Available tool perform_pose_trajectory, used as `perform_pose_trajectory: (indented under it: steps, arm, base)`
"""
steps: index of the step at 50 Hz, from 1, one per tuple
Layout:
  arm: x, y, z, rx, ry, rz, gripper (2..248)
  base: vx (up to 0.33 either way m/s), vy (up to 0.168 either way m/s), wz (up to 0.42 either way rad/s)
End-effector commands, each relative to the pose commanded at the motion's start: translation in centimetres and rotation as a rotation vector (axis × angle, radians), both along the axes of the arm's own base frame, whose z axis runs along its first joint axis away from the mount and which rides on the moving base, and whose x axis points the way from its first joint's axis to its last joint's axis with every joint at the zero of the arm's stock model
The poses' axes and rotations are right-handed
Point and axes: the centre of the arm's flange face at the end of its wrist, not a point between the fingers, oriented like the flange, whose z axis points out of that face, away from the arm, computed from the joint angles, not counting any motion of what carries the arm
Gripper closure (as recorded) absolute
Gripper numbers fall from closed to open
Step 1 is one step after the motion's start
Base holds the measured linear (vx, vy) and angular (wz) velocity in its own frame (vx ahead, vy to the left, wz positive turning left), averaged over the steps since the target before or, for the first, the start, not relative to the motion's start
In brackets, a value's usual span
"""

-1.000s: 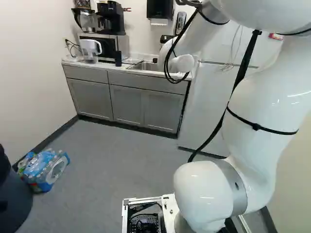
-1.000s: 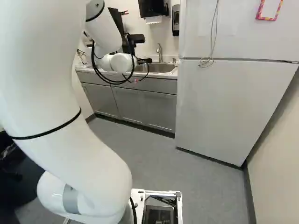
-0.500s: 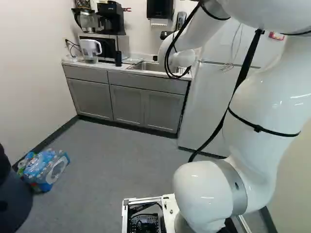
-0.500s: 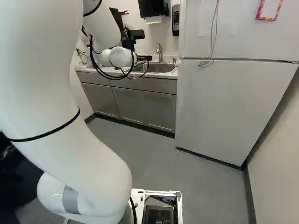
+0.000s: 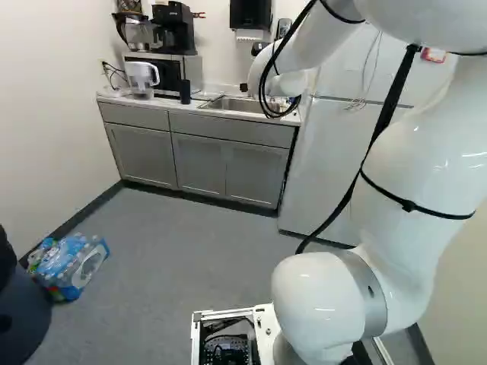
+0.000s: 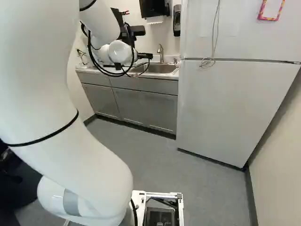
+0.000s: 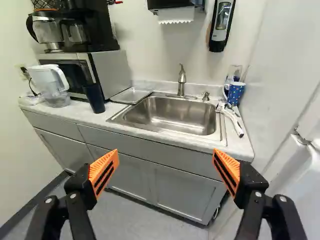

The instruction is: Rinse the cup and place it in the tray

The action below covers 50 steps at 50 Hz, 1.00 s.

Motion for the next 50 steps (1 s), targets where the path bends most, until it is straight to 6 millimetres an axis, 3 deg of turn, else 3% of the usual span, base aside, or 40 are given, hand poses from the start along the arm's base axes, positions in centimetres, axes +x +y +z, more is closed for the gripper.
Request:
perform_pose_trajectory:
  steps: [25, 50]
  arm:
    - [-0.3, 0.0, 2.7, 0.000, -0.044, 0.000, 3]
    - [-0.3, 0.0, 2.7, 0.000, -0.044, 0.000, 3]
  base:
    - [0.000, 0.000, 0.000]
    - [0.000, 0.000, 0.000]
